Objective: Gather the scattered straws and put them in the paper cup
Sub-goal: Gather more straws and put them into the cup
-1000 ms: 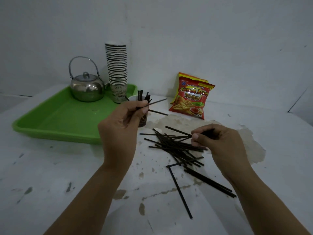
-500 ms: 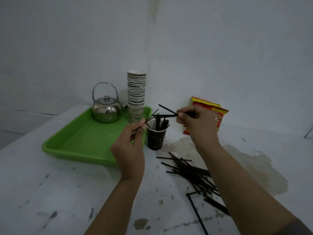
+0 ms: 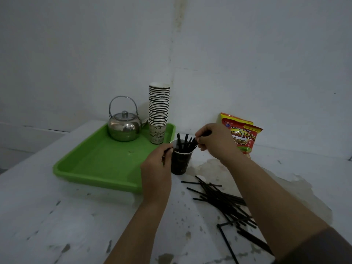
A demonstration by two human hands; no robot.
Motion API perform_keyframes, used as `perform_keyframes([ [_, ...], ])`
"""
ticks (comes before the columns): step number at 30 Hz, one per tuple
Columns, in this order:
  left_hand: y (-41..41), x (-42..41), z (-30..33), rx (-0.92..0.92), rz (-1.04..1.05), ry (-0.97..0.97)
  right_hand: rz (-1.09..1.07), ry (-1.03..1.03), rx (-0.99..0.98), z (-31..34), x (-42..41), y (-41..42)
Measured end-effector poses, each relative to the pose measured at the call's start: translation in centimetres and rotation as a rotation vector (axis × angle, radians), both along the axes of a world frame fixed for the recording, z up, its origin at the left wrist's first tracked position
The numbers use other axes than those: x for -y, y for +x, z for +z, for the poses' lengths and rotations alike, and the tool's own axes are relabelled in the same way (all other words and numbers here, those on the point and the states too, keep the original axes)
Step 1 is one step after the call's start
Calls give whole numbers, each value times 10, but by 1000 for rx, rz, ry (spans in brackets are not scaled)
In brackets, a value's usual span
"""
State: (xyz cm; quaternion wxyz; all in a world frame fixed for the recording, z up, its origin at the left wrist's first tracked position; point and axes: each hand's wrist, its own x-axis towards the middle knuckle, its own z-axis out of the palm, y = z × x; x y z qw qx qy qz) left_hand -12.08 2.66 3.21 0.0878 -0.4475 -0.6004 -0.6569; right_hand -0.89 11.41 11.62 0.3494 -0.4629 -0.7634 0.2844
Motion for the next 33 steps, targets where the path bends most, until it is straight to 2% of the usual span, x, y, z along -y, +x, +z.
perform_keyframes([
  [4, -4, -3, 3, -79, -15, -68, 38, 111, 166, 6, -4, -18],
  [10, -13, -19, 25, -78, -106, -138, 57, 192, 200, 20, -4, -28],
  [14, -18, -26, 40, 6, -249, -180, 57, 259, 119, 24, 2, -17],
  [17, -20, -25, 43, 130, -358, -208, 68, 246, -18, 22, 10, 0],
  [20, -17, -13, 41, 249, -434, -141, 72, 158, -173, 10, 21, 26],
  [23, -4, 4, 34, 306, -447, -61, 57, 91, -194, -13, 35, 59],
  [28, 36, 19, 11, 180, -442, -135, 14, 3, -95, -56, 58, 105],
  [33, 74, 21, -9, -230, -571, -351, -11, 59, 36, -79, 71, 139],
])
